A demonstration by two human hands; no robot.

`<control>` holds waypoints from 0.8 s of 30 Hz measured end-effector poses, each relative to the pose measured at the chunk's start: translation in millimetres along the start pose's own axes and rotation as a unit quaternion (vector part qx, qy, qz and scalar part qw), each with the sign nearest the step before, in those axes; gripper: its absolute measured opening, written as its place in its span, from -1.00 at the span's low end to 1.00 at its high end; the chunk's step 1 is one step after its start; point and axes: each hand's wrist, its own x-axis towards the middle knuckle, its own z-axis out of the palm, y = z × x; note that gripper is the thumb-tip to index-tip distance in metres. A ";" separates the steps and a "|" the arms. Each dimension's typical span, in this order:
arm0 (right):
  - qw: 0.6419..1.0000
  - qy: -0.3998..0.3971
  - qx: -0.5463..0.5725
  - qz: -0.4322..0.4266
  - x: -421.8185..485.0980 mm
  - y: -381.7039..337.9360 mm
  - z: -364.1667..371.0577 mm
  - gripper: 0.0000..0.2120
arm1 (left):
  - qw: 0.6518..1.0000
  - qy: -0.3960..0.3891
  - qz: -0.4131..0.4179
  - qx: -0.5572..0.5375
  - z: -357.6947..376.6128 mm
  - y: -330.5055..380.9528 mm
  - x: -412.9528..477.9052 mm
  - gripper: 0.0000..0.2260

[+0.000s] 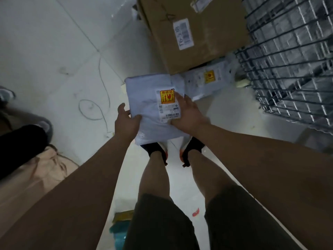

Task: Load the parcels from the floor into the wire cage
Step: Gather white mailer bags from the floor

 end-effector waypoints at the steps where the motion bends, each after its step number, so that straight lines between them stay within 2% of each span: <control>1: 1.000 -0.007 0.000 0.006 12.2 -9.9 7.1 0.02 | 1.000 0.008 -0.003 0.003 -8.2 -5.1 12.4 -0.32; 6: 0.999 -0.018 0.034 0.030 69.3 -48.3 43.4 -0.07 | 1.000 0.001 -0.006 0.020 -44.0 -26.3 67.7 -0.50; 9: 0.994 0.009 0.096 0.042 125.6 -51.5 67.0 -0.14 | 0.999 -0.015 0.005 0.038 -48.5 -33.0 109.5 -0.44; 11: 0.988 0.028 0.138 0.062 174.8 -31.8 87.3 -0.18 | 0.995 -0.015 0.044 0.087 -40.4 -35.7 147.0 -0.39; 15: 0.988 0.026 0.127 0.082 275.7 16.1 117.2 0.00 | 0.991 -0.001 0.090 0.103 -4.0 -43.7 231.0 -0.46; 19: 0.986 0.023 0.146 0.081 353.6 42.2 129.7 0.06 | 0.992 0.005 0.099 0.082 29.5 -61.4 295.2 -0.34; 24: 0.988 0.046 0.114 0.093 377.8 30.8 126.9 0.08 | 0.985 -0.077 0.115 0.106 48.4 -70.7 319.8 -0.12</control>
